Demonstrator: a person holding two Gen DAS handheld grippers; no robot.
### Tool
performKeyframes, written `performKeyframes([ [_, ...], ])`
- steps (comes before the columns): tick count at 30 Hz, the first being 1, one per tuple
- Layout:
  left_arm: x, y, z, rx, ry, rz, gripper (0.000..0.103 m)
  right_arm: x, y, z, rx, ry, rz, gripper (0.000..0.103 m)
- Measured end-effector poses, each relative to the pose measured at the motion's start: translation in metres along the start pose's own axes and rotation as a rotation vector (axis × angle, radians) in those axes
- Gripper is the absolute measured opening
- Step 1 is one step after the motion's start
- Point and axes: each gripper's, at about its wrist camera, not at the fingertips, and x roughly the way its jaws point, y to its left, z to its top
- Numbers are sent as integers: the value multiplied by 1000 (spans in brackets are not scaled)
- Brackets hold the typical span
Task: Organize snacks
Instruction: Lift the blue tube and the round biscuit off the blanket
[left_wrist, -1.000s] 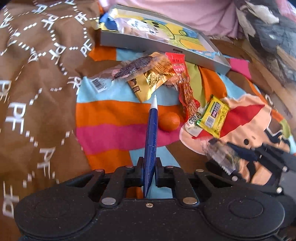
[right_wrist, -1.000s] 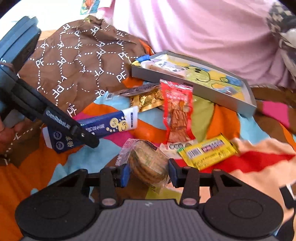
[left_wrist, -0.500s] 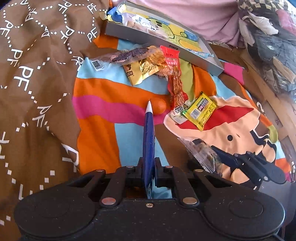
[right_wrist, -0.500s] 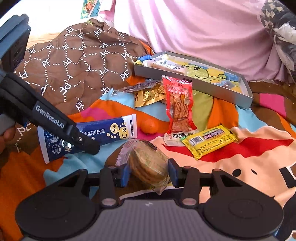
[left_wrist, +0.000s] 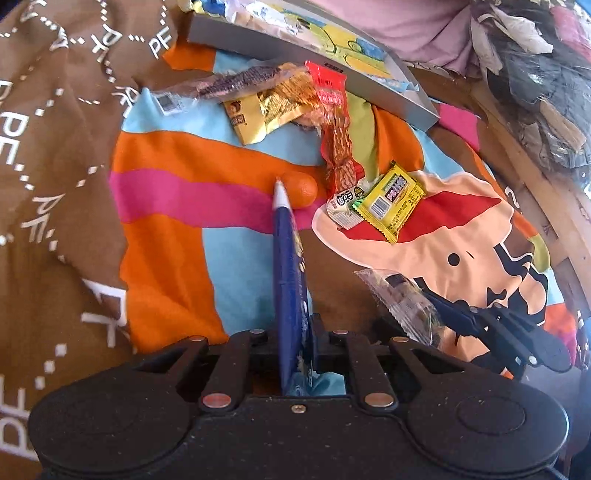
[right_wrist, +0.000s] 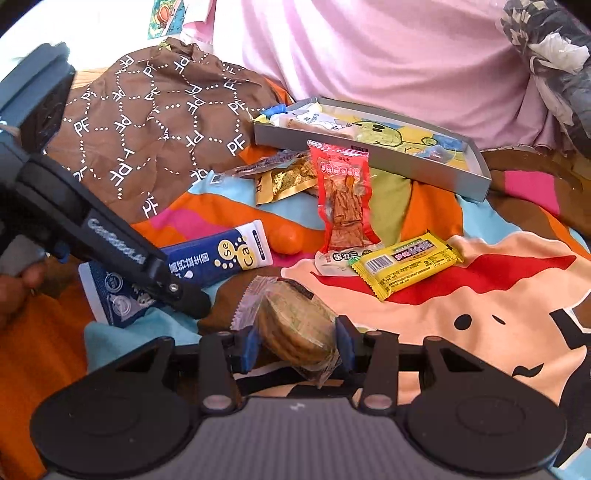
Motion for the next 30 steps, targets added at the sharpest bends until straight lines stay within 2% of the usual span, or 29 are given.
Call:
performKeyframes([
  [2, 6, 4, 3, -31, -2, -29, 17, 1, 1, 0, 1, 3, -1, 47],
  [6, 8, 11, 6, -102, 0, -57, 17, 1, 0, -2, 5, 4, 2, 47],
  [9, 9, 12, 6, -120, 4, -64, 17, 0, 0, -2, 11, 4, 3, 47],
  [15, 4, 0, 3, -33, -20, -16, 13, -1, 1, -2, 10, 0, 0, 47],
  [23, -4, 5, -2, -64, -58, -6, 10, -3, 2, -5, 6, -16, -8, 48],
  [30, -28, -1, -5, -10, -175, 18, 10, -8, -3, -6, 45, -54, -21, 48],
])
